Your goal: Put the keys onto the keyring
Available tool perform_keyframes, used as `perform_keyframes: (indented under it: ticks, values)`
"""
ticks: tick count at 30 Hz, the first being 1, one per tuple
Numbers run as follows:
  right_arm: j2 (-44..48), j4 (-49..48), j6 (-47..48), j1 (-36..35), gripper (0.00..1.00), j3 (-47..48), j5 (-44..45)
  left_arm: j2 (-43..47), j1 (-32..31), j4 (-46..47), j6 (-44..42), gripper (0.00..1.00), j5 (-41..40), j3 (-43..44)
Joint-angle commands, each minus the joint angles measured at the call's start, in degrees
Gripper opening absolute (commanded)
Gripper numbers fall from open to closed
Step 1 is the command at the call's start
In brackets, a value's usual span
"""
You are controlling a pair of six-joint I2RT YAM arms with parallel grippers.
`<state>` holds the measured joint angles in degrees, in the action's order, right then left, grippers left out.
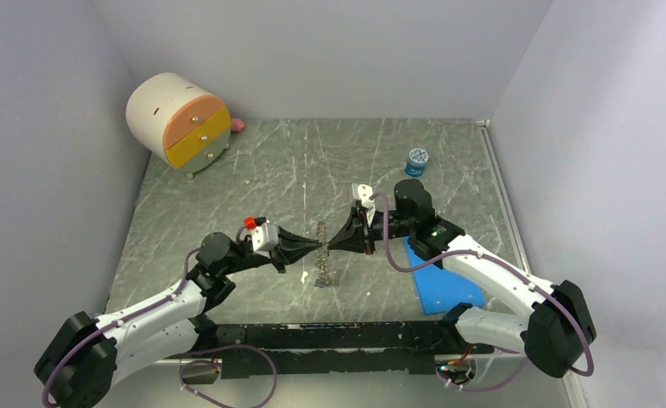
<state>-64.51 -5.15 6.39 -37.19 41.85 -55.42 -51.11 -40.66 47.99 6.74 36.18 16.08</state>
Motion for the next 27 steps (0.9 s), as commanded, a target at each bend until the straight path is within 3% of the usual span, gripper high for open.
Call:
perform_keyframes:
  ticks: [1, 3, 10, 15, 18, 20, 23, 27]
  values:
    - [0.10, -2.32, 0.33, 0.17, 0.05, 1.58, -0.61, 1.17, 0.38, 6.24, 1.21, 0.03, 0.47, 0.11]
    - [0.09, -1.80, 0.97, 0.18, 0.00, 1.42, -0.66, 1.44, 0.40, 6.31, 1.34, 0.03, 0.41, 0.09]
    - [-0.41, -0.30, 2.00, 0.19, 0.00, 1.37, -1.68, 1.80, 0.45, 5.55, 1.31, 0.03, 0.63, 0.25]
    - [1.70, -2.88, 0.39, 0.14, 0.36, 0.83, -1.80, 1.55, 0.57, 5.64, 1.36, 0.02, 0.79, 0.25]
    - [2.68, -5.11, -1.00, 0.12, 0.46, 0.43, -2.03, 1.47, 0.50, 5.54, 1.36, 0.03, 0.98, 0.33]
    - [2.77, -5.56, -1.48, 0.19, 0.46, 0.72, -2.34, 1.51, 0.51, 5.42, 1.32, 0.03, 0.99, 0.45]
    - [1.92, -5.90, -2.15, 0.14, 0.37, 1.38, -3.28, 1.46, 0.50, 5.28, 1.19, 0.03, 0.99, 0.51]
    - [-0.25, -3.85, -1.20, 0.13, 0.15, 2.39, -3.47, 1.24, 0.55, 5.69, 1.34, 0.03, 0.99, 0.49]
